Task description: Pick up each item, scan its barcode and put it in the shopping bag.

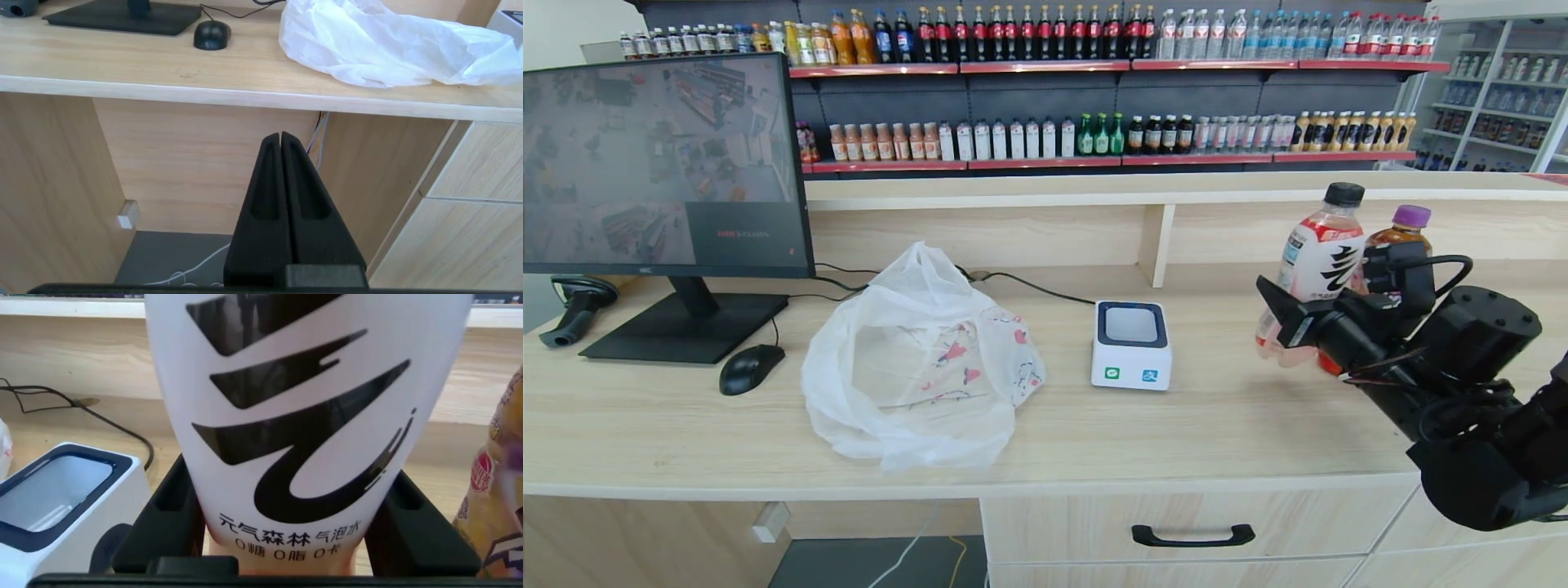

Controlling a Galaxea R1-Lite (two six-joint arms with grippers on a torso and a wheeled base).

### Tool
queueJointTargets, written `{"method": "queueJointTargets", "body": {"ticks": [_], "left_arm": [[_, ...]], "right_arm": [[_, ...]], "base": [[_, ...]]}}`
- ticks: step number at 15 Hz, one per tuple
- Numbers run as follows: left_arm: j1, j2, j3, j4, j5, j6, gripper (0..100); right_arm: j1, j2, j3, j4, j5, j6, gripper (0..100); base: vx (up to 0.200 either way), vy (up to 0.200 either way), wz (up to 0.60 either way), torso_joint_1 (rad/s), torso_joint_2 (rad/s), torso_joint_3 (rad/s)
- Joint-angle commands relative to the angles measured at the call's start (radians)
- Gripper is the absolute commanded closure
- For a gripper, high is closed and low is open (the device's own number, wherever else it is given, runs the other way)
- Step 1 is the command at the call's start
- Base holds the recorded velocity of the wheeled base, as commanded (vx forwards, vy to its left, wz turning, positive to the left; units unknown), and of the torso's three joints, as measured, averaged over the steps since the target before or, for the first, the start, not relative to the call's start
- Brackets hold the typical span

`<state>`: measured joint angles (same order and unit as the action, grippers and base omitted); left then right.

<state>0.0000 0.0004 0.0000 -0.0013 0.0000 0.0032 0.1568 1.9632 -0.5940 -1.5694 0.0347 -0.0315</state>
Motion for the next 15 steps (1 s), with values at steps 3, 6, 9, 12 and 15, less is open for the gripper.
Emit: {"method": "queueJointTargets", "body": {"ticks": [3,6,9,12,15], "left_arm": [[0.000,0.000,0.000,0.000,0.000,0.000,100],[0.000,0.000,0.000,0.000,0.000,0.000,100],[0.000,0.000,0.000,0.000,0.000,0.000,100],[0.000,0.000,0.000,0.000,0.000,0.000,100],[0.000,0.000,0.000,0.000,0.000,0.000,100]], "right_arm": [[0.036,-0.099,0.069,-0.001,0.001,-0.001,100],[0.046,-0.162,0.137,-0.001,0.002,-0.001,100],[0.079,-0.230,0.209,-0.001,0.002,-0.001,100],[0.122,-0.290,0.272,-0.001,0.002,-0.001,100],[0.125,-0.326,0.310,-0.001,0.001,-0.001,100]], "base": [[0.000,0.000,0.00,0.000,0.00,0.000],[0.000,0.000,0.00,0.000,0.00,0.000],[0.000,0.000,0.00,0.000,0.00,0.000],[0.000,0.000,0.00,0.000,0.00,0.000],[0.000,0.000,0.00,0.000,0.00,0.000]]}}
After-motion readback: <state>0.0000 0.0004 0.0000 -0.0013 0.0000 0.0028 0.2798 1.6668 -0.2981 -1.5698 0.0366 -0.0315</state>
